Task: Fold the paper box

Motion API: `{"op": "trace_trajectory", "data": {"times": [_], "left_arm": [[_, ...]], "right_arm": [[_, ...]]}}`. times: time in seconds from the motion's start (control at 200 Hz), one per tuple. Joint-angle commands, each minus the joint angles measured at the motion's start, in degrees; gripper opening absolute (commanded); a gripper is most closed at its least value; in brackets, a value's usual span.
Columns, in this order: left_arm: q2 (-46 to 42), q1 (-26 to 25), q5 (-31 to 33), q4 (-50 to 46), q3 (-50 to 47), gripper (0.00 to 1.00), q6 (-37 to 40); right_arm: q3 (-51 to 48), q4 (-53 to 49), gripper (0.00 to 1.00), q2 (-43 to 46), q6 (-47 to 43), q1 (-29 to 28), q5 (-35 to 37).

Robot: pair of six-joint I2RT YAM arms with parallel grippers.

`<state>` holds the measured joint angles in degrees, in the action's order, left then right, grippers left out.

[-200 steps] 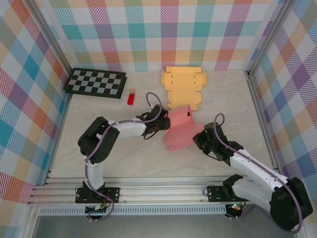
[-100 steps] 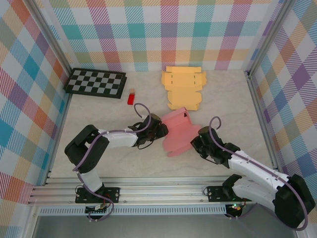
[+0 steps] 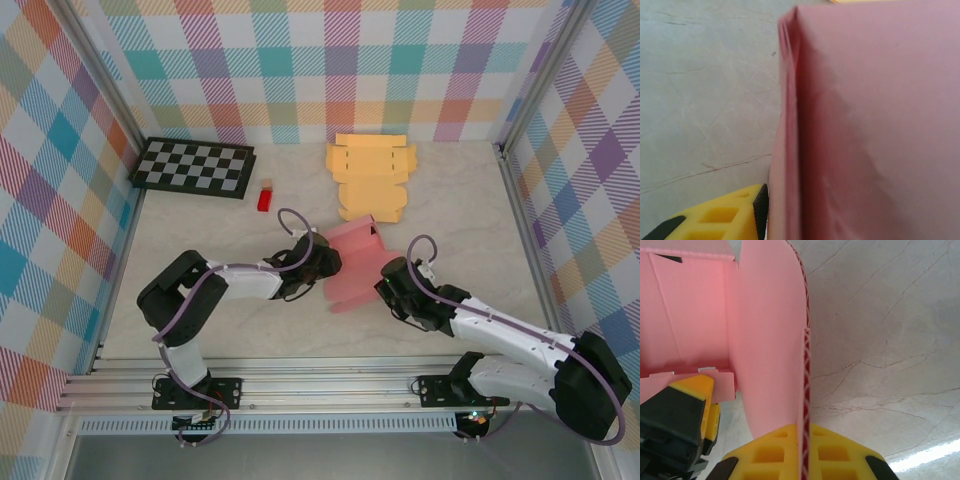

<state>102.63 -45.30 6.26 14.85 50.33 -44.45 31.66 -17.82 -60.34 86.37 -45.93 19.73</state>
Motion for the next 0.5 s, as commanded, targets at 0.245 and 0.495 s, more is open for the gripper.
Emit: {"op": "trace_trajectory", "data": {"times": [0.245,0.495], "left_arm": [[3.9,-0.74,0.2,4.41,-0.31,0.26,-0.24],[5.54,-0.78,5.73,-0.4,4.48,0.23,-3.77]], "right_arm": [[2.74,-0.04,0.0,-2.64,0.69,-0.78,-1.59],[4.55,1.22,0.0,-5.83,0.8,-2.64,-2.43]]}}
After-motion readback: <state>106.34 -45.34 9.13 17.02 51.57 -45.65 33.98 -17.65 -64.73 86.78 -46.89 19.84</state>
